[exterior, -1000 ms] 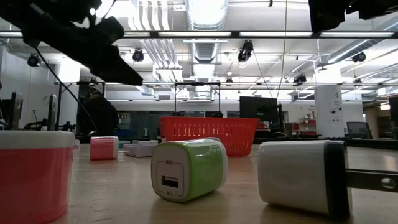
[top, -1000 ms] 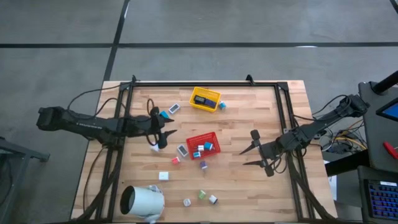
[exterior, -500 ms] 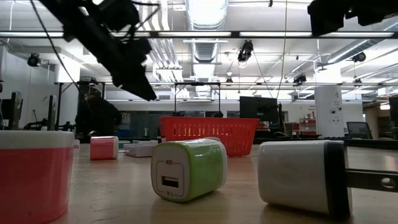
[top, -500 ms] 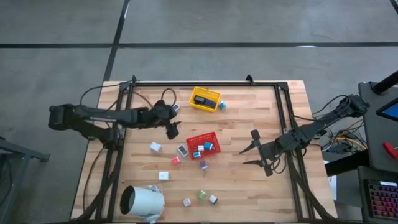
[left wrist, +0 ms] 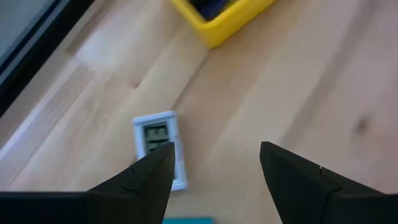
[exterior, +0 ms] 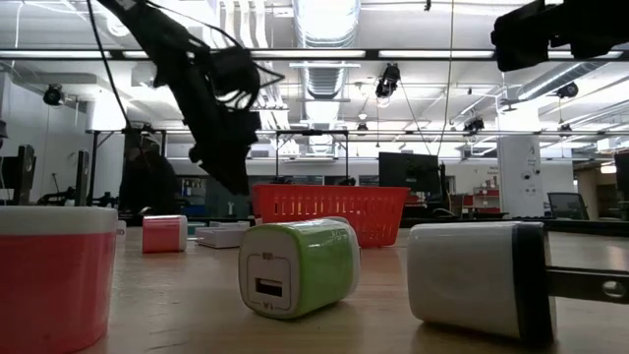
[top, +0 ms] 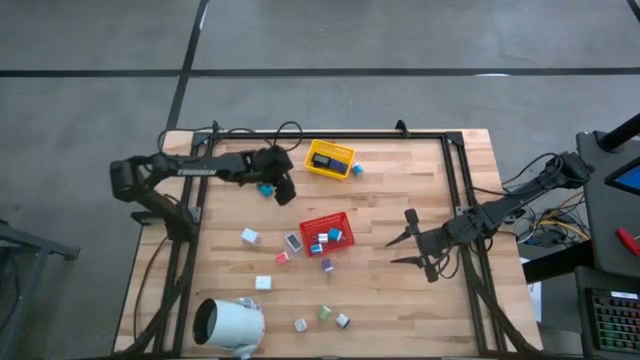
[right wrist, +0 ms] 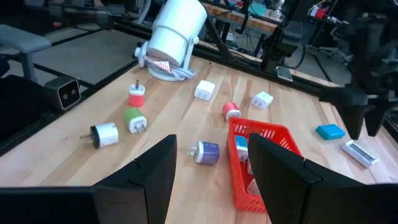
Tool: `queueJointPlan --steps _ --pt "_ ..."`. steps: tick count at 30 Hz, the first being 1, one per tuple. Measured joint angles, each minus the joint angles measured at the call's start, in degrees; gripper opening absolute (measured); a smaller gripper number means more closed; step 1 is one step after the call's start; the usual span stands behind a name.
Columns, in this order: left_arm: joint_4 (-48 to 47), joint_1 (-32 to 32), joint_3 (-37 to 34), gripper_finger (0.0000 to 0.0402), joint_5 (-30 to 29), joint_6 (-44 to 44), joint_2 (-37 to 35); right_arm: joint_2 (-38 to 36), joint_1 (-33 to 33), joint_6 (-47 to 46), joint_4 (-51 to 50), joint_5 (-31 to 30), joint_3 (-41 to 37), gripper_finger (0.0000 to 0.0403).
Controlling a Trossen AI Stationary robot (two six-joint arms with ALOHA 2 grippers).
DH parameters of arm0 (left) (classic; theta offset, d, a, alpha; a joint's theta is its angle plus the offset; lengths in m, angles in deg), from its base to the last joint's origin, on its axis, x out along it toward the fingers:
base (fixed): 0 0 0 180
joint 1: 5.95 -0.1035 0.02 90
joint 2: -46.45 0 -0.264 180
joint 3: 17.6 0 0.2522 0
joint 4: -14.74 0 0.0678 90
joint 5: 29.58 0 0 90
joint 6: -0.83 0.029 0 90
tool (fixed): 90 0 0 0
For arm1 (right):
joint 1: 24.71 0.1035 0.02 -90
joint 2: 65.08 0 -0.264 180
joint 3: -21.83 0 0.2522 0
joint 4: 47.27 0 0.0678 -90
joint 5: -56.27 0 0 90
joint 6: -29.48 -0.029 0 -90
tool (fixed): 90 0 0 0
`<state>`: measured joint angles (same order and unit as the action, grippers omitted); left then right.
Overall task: Pick & Place Office items
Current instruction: Put the top white digital clock into the yellow bin
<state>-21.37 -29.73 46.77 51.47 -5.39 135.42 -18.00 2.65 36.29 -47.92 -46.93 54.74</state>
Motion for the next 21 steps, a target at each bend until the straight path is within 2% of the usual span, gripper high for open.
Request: queueJointPlan --steps 11,21 --pt "-6.8 -4.6 8.8 0.0239 -0.5 -0.7 9.9 -0.3 0.0 2.2 -0.1 -0.1 -0.2 0.0196" --pt "-20.6 -6.9 18.5 0.0242 -1.7 -1.8 19.8 -0.3 0.0 2.0 -0.4 0.0 -0.2 0.0196"
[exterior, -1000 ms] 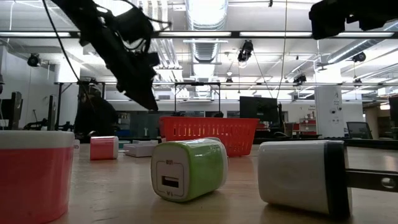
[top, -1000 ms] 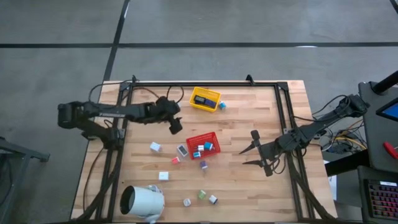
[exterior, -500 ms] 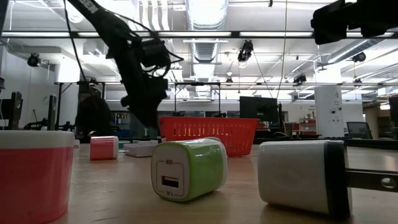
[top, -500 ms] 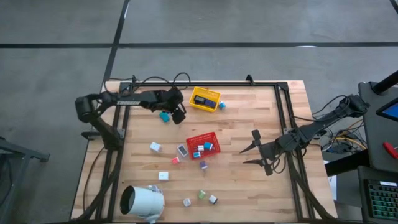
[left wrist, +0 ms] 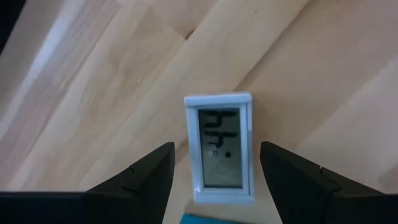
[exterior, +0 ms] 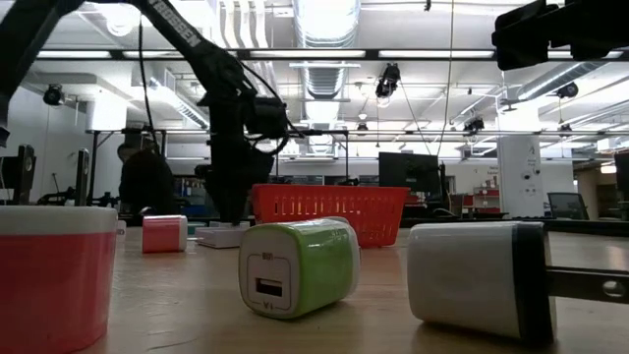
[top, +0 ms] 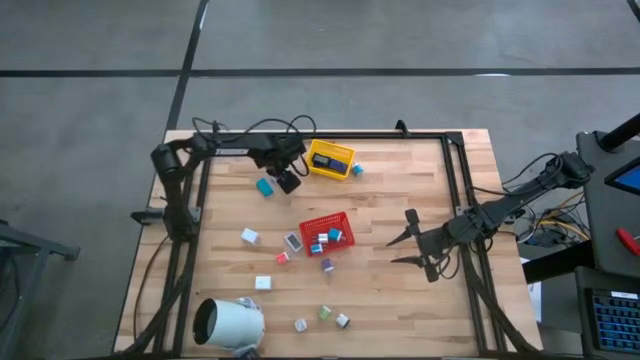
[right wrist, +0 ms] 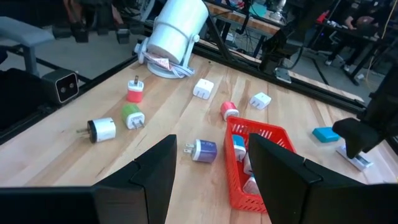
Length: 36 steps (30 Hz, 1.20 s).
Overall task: Pick & Place Office items
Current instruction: Put the top white digital clock into the yellow bin
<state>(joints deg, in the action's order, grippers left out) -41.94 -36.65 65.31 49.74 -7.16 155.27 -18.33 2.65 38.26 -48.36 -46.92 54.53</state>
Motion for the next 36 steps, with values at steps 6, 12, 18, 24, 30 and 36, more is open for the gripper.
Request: queueJointPlan --steps 6,12,18,24,30,36 --pt "0.1 -0.5 1.5 0.0242 0.1 0.0 2.7 0.0 0.2 -0.2 -0.1 0.3 0.0 0.0196" --pt "0.2 -0.6 1.5 0.0242 0.5 0.0 2.9 0.0 0.1 -0.3 -0.1 0.3 0.0 0.0196" --pt "0.2 -0.6 1.5 0.0235 0.7 0.2 2.9 0.0 0.1 -0.2 -0.1 0.3 0.0 0.0196" --pt "0.3 -0.6 1.4 0.0165 1.1 0.0 3.0 0.0 0.1 -0.2 -0.1 0.2 0.0 0.0196" --pt "0.5 -0.6 1.5 0.0126 0.8 0.5 2.8 0.0 0.1 -0.2 -0.1 0.1 0.0 0.0196" --pt "0.5 -0.6 1.5 0.0126 0.7 2.0 2.8 0.0 0.1 -0.2 -0.1 0.1 0.0 0.0196"
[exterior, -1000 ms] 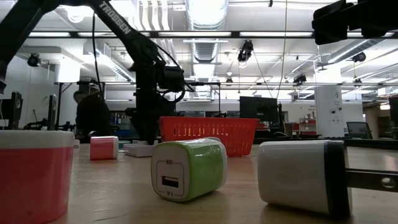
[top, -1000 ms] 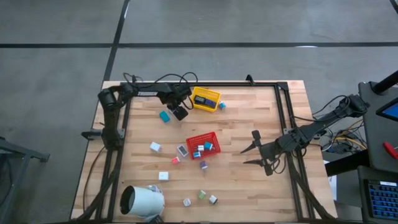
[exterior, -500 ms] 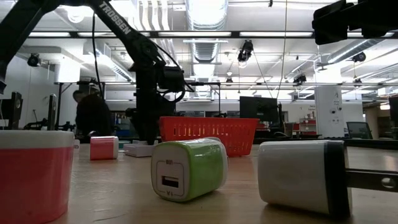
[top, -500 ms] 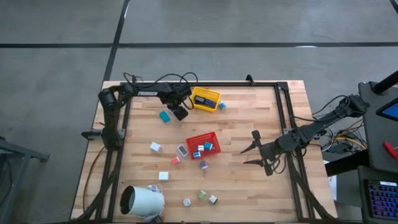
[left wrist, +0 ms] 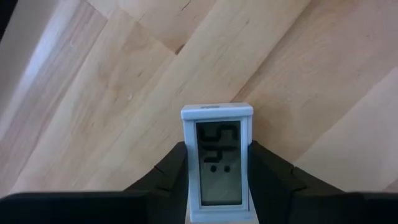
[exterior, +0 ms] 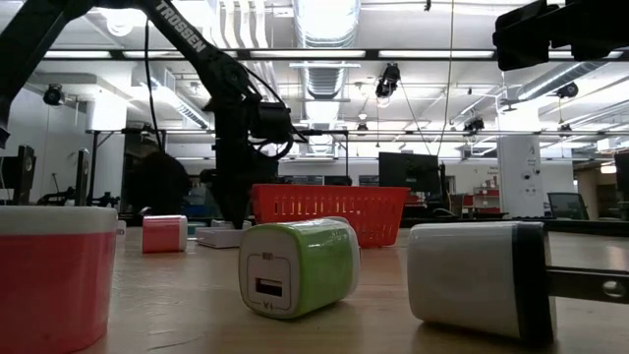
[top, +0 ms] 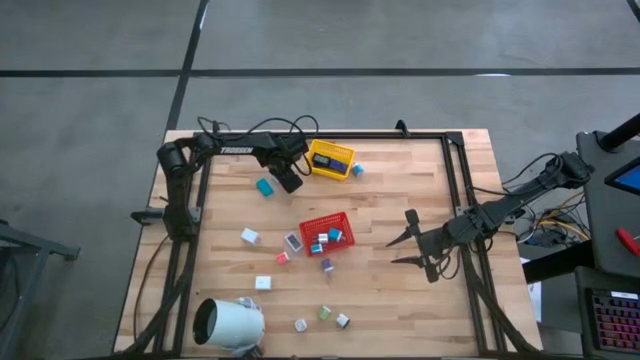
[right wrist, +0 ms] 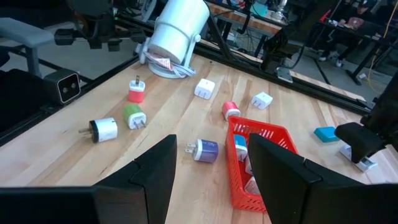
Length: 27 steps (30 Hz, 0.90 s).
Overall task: Pick & Place Office items
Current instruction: Put the top white digital clock into the yellow bin
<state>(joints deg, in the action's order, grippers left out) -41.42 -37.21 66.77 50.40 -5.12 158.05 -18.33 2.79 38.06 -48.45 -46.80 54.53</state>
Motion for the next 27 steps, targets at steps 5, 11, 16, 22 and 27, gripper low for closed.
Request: queueJointPlan --steps 5,11,16,22,27 --pt "0.1 0.4 0.0 0.0126 -0.8 1.0 0.0 0.0 0.0 0.0 0.0 0.0 0.0 0.0196" --pt "0.3 0.9 -0.3 0.0126 -0.7 1.0 -0.9 0.0 0.0 0.0 0.0 0.0 0.0 0.0196" --pt "0.5 1.7 -0.3 0.0126 -0.5 1.0 -2.5 0.0 0.0 0.2 0.0 0.0 0.0 0.0196" --pt "0.8 3.0 -0.3 0.0126 -1.5 1.0 -3.3 0.0 0.0 0.2 0.1 0.0 0.0 0.0196" --pt "2.6 3.5 -0.3 0.0126 -1.9 1.2 -3.9 0.0 0.0 0.2 0.1 0.0 0.0 0.0196"
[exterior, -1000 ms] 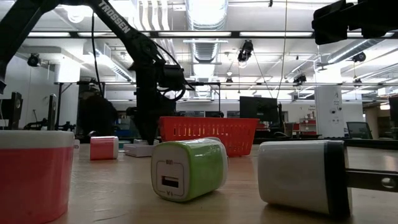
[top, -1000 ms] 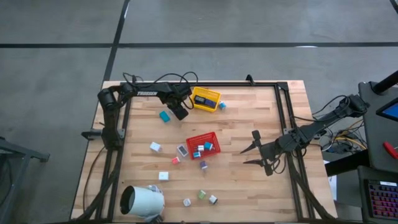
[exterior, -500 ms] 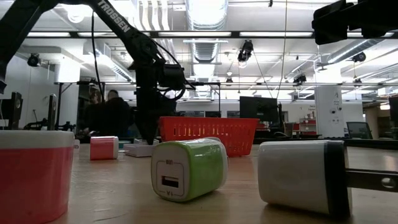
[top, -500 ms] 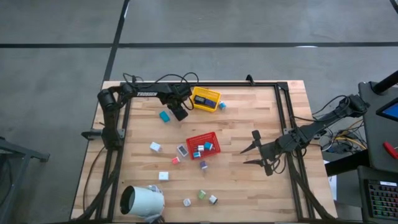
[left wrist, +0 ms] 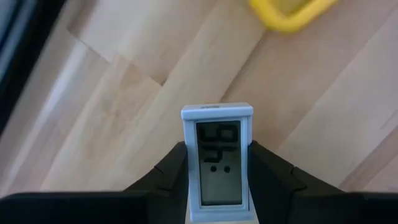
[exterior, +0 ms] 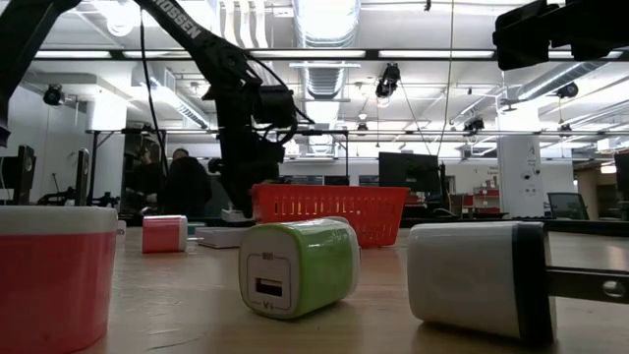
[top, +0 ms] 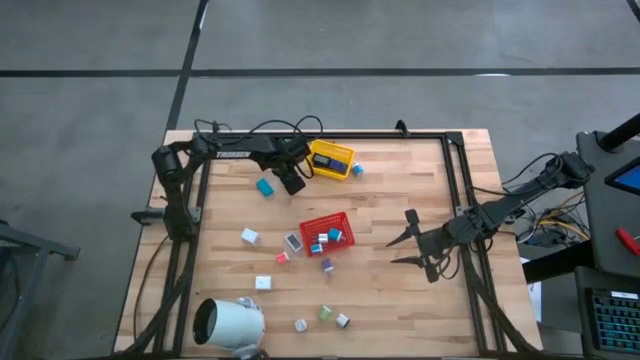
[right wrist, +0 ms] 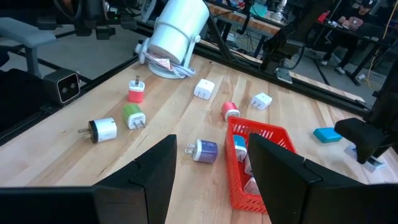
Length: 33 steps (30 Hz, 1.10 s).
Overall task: Pick & Place Office items
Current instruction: Put the top white digital clock into the yellow bin
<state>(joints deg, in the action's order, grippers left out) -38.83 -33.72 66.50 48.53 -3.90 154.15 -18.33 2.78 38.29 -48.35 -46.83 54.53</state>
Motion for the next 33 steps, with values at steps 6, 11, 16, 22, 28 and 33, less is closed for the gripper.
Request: queueJointPlan --steps 6,11,16,22,28,33 --pt "2.4 0.9 -0.3 0.0126 -0.1 0.5 -2.3 0.0 0.0 -0.1 0.0 0.0 0.0 0.0196" --pt "3.6 2.2 -0.3 0.0126 -0.1 1.4 -5.0 0.0 0.0 -0.1 0.0 0.0 0.0 0.0196" --pt "7.8 3.6 -0.3 0.0126 -0.1 3.7 -7.8 0.0 0.0 -0.1 0.0 0.0 0.0 0.0196" --pt "13.6 4.5 -0.4 0.0126 -0.1 7.6 -8.6 0.0 0.0 -0.1 0.1 0.0 0.0 0.0196" --pt "24.2 5.1 -2.5 0.0126 1.3 11.7 -8.7 0.0 0.0 0.1 0.0 0.0 0.0 0.0196" --pt "35.1 5.1 -6.4 0.0126 4.3 13.2 -8.7 0.0 0.0 0.2 0.1 0.0 0.0 0.0196"
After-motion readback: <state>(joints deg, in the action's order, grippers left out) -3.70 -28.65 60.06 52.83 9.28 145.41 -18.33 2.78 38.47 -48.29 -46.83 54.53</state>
